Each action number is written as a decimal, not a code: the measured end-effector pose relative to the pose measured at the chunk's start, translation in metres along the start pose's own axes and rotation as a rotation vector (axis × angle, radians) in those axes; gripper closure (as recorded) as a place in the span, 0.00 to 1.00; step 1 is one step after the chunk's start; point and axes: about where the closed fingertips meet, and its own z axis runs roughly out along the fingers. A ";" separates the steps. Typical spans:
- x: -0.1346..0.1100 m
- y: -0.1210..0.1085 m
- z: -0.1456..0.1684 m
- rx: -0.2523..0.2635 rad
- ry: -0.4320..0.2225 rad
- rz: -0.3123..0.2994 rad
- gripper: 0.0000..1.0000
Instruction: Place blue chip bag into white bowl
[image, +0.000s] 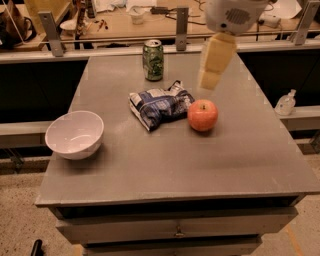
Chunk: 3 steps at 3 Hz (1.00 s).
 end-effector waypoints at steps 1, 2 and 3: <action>-0.024 -0.001 -0.002 0.010 -0.030 -0.038 0.00; -0.015 0.008 0.028 -0.048 0.015 -0.016 0.00; -0.005 0.018 0.075 -0.090 0.083 -0.008 0.00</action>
Offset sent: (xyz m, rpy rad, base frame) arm 0.0064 0.0270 -0.0699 -0.0694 0.1581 0.0080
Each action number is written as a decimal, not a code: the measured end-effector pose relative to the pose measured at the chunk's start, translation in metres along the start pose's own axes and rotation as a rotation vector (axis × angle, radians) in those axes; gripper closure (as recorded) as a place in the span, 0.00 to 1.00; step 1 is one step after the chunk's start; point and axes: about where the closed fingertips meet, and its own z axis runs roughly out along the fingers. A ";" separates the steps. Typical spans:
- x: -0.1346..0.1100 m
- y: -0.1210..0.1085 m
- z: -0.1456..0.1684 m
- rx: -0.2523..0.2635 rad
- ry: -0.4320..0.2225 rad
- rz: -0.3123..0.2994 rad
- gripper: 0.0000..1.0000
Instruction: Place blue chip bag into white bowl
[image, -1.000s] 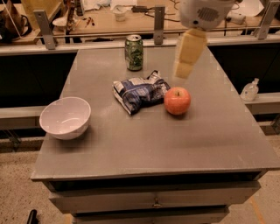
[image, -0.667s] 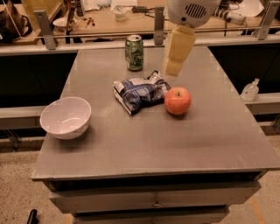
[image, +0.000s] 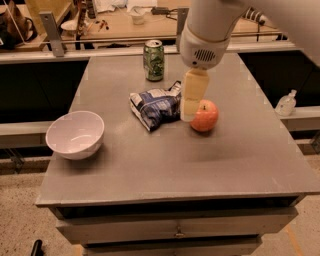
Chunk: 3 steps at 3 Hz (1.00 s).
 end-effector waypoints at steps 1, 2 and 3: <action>0.002 0.003 0.043 -0.036 0.074 -0.009 0.00; -0.003 0.003 0.068 -0.064 0.096 -0.022 0.00; -0.014 0.000 0.086 -0.087 0.079 -0.021 0.00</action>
Offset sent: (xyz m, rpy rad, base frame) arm 0.0229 0.0211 -0.0933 -0.1256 0.1131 0.0186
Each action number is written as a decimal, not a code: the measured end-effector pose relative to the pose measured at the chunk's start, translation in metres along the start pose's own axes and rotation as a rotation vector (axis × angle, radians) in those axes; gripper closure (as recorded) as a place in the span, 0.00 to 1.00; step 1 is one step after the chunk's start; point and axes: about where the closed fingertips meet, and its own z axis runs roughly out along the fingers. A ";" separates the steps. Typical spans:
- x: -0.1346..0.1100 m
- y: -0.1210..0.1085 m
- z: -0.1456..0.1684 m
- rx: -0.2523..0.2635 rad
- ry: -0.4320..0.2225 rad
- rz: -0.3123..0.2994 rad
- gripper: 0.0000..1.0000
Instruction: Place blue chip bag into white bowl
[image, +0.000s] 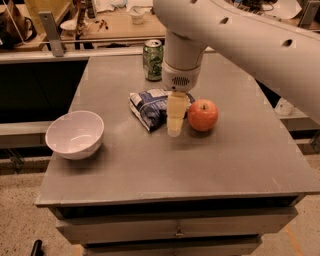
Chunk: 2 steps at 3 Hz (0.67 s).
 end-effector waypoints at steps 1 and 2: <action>-0.010 -0.002 0.017 -0.010 0.020 -0.009 0.18; -0.007 -0.007 0.023 0.001 0.041 0.011 0.41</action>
Offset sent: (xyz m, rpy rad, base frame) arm 0.0166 0.0024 -0.0260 -0.0623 -0.0039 -0.0543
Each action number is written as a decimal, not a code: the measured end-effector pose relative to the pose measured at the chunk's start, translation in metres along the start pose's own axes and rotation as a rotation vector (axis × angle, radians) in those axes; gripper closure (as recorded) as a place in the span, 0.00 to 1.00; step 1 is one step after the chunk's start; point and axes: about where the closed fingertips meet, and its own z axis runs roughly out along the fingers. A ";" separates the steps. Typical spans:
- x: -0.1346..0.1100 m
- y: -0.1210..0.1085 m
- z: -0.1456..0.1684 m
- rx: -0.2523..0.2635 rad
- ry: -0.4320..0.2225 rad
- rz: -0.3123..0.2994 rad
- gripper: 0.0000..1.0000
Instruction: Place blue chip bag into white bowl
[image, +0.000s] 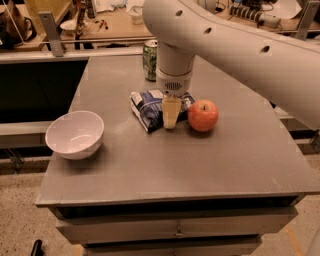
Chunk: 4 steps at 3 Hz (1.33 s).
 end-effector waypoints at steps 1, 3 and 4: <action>-0.002 -0.003 -0.005 0.012 0.000 0.004 0.64; -0.018 -0.024 -0.049 0.074 -0.012 -0.048 1.00; -0.036 -0.038 -0.083 0.115 -0.051 -0.080 1.00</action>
Offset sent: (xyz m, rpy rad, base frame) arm 0.0083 0.0152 0.0503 -0.0132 -0.0718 0.0503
